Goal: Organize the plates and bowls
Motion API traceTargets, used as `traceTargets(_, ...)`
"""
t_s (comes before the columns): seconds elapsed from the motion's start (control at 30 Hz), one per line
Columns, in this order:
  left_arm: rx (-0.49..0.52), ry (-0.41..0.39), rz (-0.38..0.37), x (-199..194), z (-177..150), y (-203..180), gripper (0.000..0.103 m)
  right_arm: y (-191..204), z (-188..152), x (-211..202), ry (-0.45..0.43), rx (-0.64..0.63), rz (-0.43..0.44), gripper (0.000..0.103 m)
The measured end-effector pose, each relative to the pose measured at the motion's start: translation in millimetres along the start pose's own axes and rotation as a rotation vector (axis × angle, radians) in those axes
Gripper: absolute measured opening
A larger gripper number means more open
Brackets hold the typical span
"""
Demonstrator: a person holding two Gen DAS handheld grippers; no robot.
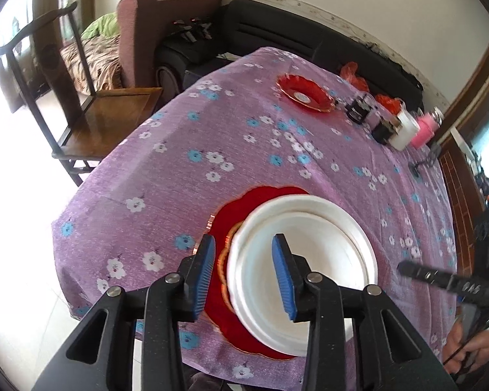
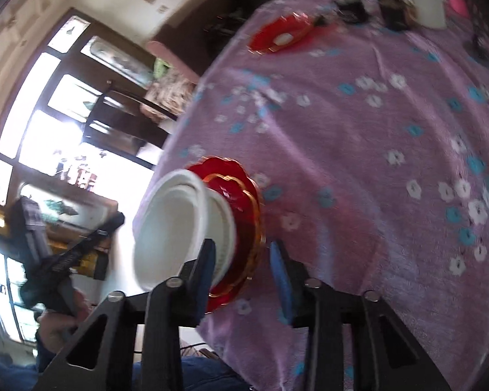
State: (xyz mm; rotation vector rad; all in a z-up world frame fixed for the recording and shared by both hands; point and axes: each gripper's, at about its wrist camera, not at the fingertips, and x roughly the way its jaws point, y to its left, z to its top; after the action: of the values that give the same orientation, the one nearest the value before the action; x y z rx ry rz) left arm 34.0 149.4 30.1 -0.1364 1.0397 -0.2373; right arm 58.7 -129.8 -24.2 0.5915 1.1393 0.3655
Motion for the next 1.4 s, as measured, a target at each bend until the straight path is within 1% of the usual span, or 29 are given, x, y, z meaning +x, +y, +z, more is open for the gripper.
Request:
traceTargets(0.13,-0.074,0.016,0.001,5,5,26,0.035,1,-2,8,0.016,-0.007,-0.012,0.029)
traceTargets(0.27,-0.129,0.06,0.012,17,1,51,0.035,1,-3,16,0.029,-0.011,-0.028,0.029)
traceTargets(0.4,-0.112,0.113,-0.003,32,-8,58,0.035,-2,-4,24,0.046,0.0,-0.034,0.029)
traceTargets(0.5,-0.075,0.168,-0.044,45,-16,57,0.035,-3,-5,29,0.056,0.01,-0.031,0.029)
traceTargets(0.63,-0.04,0.207,-0.088,55,-22,57,0.035,-4,-5,33,0.062,0.021,-0.026,0.029)
traceTargets(0.8,-0.053,0.236,-0.128,65,-24,63,0.035,-6,-7,38,0.072,0.036,-0.022,0.029)
traceTargets(0.9,-0.041,0.251,-0.151,69,-23,64,0.033,-6,-8,41,0.075,0.044,-0.023,0.029)
traceTargets(0.97,-0.031,0.259,-0.155,73,-23,64,0.033,-8,-9,43,0.074,0.051,-0.031,0.029)
traceTargets(1.07,-0.029,0.278,-0.17,80,-23,65,0.028,-11,-9,47,0.073,0.066,-0.036,0.029)
traceTargets(1.27,-0.013,0.295,-0.185,89,-22,67,0.027,-13,-9,55,0.077,0.076,-0.045,0.029)
traceTargets(1.3,-0.01,0.298,-0.185,91,-21,67,0.024,-12,-10,57,0.077,0.072,-0.057,0.027)
traceTargets(1.33,-0.007,0.303,-0.184,93,-21,68,0.021,-12,-10,59,0.08,0.07,-0.061,0.023)
traceTargets(1.37,-0.006,0.308,-0.19,96,-21,68,0.021,-12,-10,62,0.082,0.075,-0.053,0.019)
traceTargets(1.4,-0.005,0.31,-0.195,97,-21,68,0.021,-12,-9,64,0.084,0.076,-0.053,0.017)
